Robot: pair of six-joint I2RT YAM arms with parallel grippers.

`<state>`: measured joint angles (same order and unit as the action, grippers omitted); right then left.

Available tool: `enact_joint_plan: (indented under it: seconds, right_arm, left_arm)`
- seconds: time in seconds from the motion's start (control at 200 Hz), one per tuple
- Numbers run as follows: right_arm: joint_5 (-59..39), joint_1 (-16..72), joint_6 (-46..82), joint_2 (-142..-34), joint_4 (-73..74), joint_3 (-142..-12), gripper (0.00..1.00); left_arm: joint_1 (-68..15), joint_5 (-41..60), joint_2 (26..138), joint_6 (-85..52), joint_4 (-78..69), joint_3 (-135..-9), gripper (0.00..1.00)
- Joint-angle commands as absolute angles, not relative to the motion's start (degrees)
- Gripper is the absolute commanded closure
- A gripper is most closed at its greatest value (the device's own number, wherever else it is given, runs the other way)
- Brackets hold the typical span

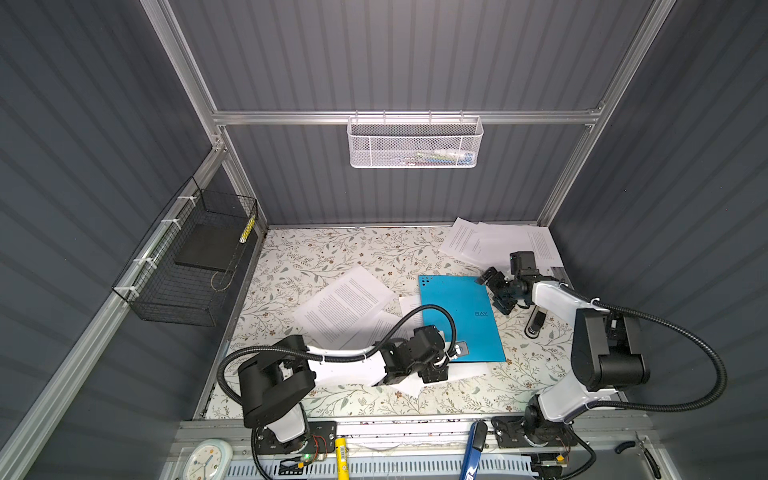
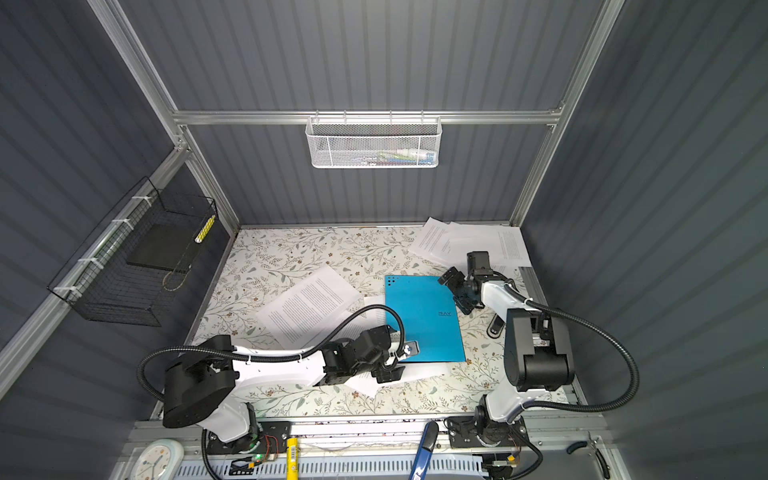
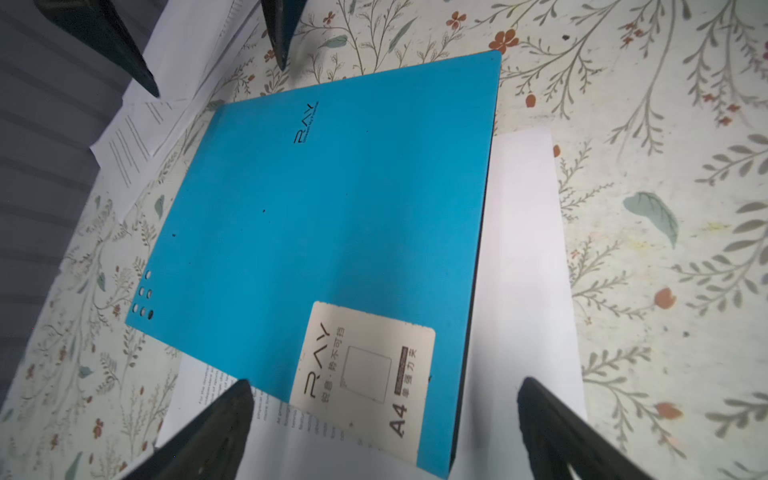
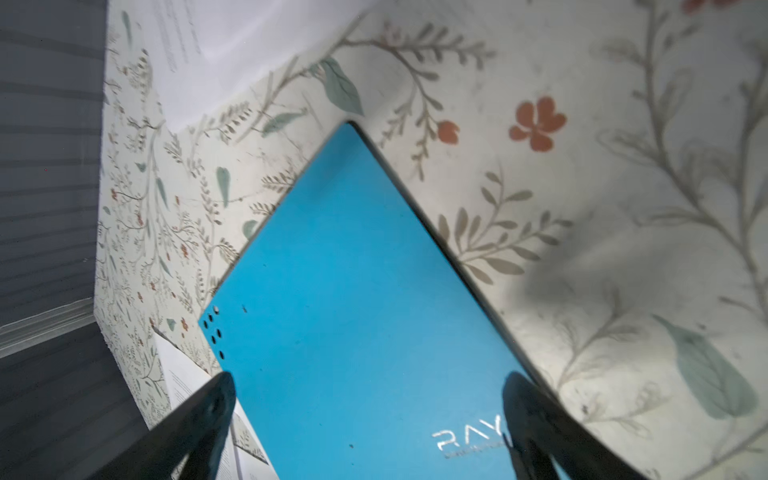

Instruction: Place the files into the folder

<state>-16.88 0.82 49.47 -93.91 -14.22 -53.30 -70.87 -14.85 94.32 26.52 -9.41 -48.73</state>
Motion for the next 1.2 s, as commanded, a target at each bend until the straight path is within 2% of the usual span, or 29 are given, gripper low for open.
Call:
enact_joint_plan:
  seconds: [0.0, 0.42, 0.645, 0.99, 1.195]
  right_arm:
    - [-21.45, 0.62, 49.07, -92.91, -12.39, -51.10, 0.01]
    - [-26.10, 0.79, 51.00, -94.29, -7.32, -47.72, 0.01]
    - [-27.77, 1.20, 52.29, -95.87, -4.22, -46.15, 0.01]
    - [-28.98, 1.96, 52.69, -97.16, -3.21, -46.41, 0.01]
    - [-29.18, 2.96, 52.84, -97.19, -3.02, -47.02, 0.01]
  left_arm:
    - [-73.46, -21.93, 97.28, 33.55, -14.69, -47.70, 0.02]
    - [-77.05, -38.59, 103.89, 38.80, -28.81, -44.67, 0.08]
    - [-78.51, -41.42, 105.20, 40.83, -32.36, -44.32, 0.09]
    - [-79.36, -48.31, 112.44, 45.84, -40.35, -46.80, 0.27]
    - [-79.37, -47.14, 114.87, 42.90, -35.56, -50.22, 0.51]
